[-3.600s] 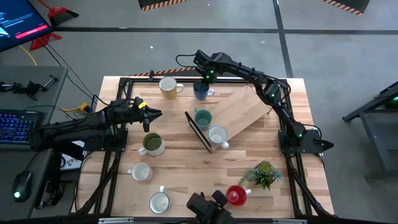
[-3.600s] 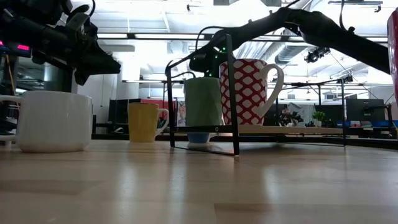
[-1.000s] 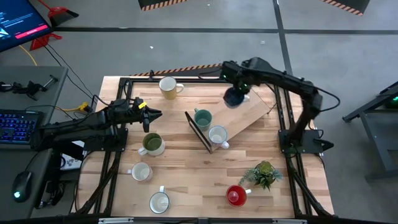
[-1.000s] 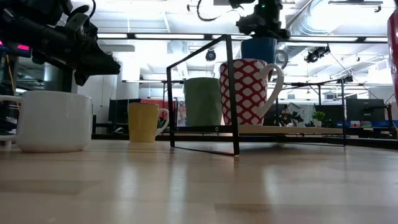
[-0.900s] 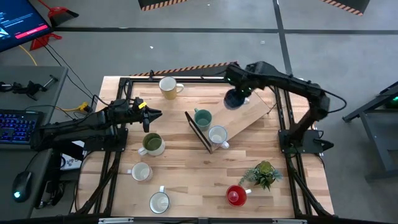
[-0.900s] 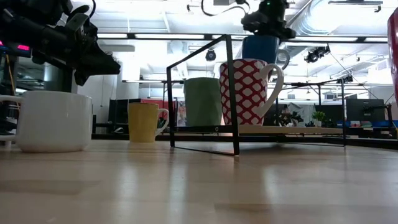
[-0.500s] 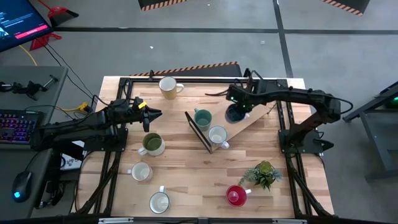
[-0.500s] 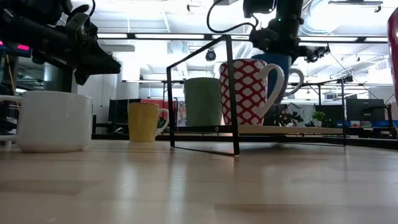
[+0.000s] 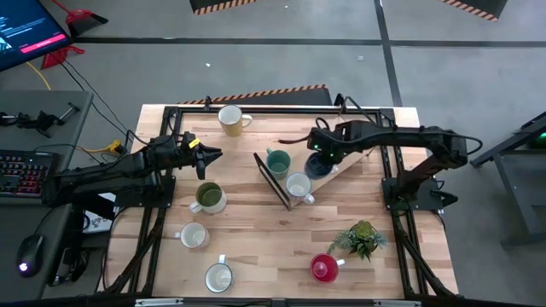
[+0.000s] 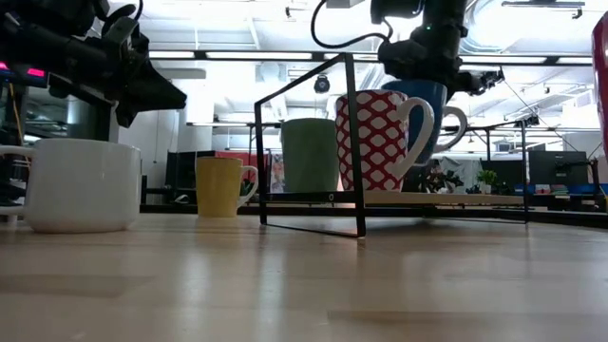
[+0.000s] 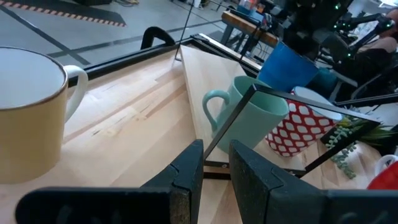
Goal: Place coffee mugs
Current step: Put the blue mug on the shelf
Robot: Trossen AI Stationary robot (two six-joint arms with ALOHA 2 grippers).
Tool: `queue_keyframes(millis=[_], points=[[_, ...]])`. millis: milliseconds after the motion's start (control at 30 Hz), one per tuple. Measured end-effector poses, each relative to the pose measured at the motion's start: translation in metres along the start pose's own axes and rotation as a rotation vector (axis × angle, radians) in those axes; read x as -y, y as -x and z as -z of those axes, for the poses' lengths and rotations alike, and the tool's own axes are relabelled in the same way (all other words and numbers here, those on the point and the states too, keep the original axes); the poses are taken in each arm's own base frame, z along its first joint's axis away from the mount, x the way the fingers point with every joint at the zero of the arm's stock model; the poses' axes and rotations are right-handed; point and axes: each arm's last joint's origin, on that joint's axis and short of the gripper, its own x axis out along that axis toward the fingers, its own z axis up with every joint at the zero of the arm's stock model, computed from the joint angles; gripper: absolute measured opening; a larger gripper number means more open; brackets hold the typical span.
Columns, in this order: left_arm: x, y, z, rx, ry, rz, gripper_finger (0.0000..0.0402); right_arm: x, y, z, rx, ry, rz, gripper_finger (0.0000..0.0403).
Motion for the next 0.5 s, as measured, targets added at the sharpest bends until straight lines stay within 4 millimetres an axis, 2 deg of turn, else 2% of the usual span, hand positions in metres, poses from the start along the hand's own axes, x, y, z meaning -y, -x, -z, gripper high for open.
queue_keyframes(millis=[400,500], points=[[0.0,0.0,0.0,0.0,0.0,0.0,0.0067,0.0,-0.001,0.004,-0.008,-0.047,0.054,0.0],[0.0,0.0,0.0,-0.001,0.0,0.0,0.0067,0.002,-0.01,0.008,-0.023,-0.062,0.059,0.0]])
